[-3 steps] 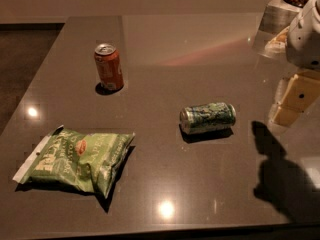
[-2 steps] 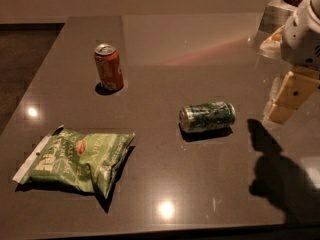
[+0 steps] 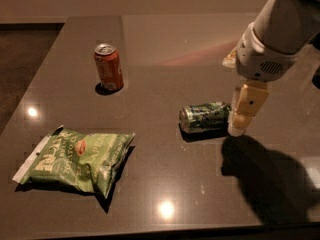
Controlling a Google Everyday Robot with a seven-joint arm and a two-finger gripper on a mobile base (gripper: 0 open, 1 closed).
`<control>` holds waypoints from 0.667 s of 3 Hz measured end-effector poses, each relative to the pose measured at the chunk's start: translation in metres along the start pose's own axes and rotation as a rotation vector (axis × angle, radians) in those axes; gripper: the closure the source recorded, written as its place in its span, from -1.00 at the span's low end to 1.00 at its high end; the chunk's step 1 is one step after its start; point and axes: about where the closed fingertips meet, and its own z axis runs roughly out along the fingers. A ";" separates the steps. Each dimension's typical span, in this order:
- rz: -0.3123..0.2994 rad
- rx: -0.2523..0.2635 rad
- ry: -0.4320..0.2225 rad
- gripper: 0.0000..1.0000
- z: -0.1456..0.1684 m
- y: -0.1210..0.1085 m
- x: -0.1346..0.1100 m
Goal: Pick green can
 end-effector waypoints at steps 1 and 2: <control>-0.054 -0.042 0.033 -1.00 0.045 0.001 -0.009; -0.087 -0.064 0.054 -1.00 0.069 0.002 -0.010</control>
Offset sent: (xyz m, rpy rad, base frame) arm 0.0168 0.0299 -0.0934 -0.0908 0.0784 0.1292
